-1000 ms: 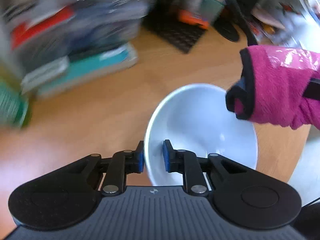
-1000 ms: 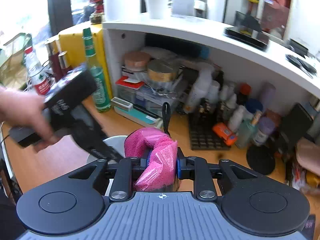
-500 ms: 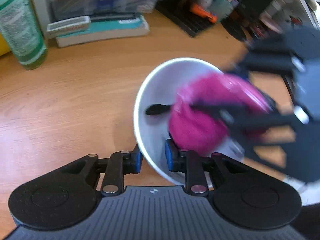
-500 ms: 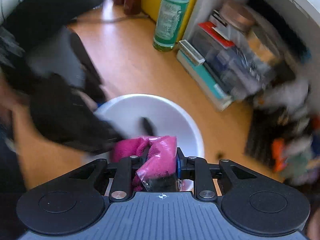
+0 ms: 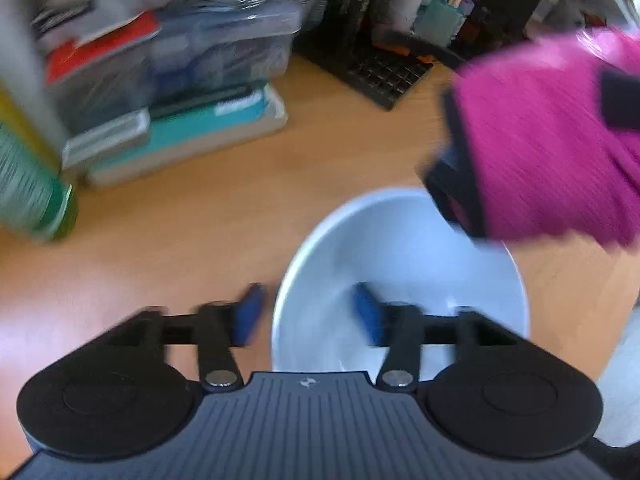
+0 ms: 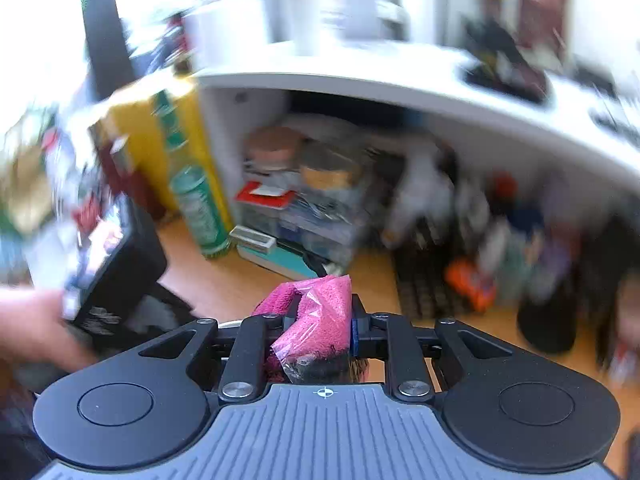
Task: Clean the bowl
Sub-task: 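Hold the bowl with the left tool while the right tool scrubs the mitt around the inside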
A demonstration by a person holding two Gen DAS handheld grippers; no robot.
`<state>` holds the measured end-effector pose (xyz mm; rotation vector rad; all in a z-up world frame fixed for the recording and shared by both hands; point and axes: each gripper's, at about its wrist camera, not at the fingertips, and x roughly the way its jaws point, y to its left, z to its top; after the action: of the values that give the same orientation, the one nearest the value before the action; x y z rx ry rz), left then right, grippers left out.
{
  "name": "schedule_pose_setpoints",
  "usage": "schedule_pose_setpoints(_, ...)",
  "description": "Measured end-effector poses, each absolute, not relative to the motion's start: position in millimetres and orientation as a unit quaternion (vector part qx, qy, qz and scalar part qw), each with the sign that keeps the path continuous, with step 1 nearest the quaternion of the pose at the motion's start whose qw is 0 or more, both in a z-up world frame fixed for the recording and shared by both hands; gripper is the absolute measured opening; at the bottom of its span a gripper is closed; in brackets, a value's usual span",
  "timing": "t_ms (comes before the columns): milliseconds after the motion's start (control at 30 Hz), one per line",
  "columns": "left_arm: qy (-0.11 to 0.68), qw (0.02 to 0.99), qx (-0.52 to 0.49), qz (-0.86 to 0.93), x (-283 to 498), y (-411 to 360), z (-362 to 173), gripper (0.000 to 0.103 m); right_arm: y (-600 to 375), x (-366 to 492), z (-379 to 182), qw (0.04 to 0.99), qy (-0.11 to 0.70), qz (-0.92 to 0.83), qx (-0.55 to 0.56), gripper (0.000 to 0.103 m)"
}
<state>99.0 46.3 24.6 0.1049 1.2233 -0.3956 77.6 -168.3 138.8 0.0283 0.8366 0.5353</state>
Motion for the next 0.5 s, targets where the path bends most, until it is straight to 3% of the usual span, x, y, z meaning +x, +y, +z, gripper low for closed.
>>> schedule_pose_setpoints(33,0.568,0.799,0.054,-0.192,101.6,42.9,23.6,0.077,-173.3,77.2,136.2,0.876,0.409,0.254,0.027,0.022)
schedule_pose_setpoints(67,0.565,0.799,0.059,-0.196,103.5,39.8,23.2,0.057,-175.9,74.5,133.5,0.875,0.412,0.252,0.032,0.022)
schedule_pose_setpoints(100,0.568,0.798,0.038,-0.196,104.7,40.8,25.8,0.048,-177.6,71.8,132.6,0.876,0.412,0.25,0.03,0.022)
schedule_pose_setpoints(167,0.576,0.797,0.017,-0.182,98.9,46.8,29.1,0.036,-178.4,66.0,133.0,0.877,0.411,0.248,0.023,0.023)
schedule_pose_setpoints(333,0.596,0.784,-0.072,-0.155,79.3,67.8,24.0,0.021,-154.7,47.6,142.2,0.872,0.392,0.283,-0.079,0.022)
schedule_pose_setpoints(500,0.601,0.783,-0.068,-0.147,55.2,56.4,27.1,0.022,-109.8,27.4,131.4,0.809,0.398,0.356,-0.244,0.023)
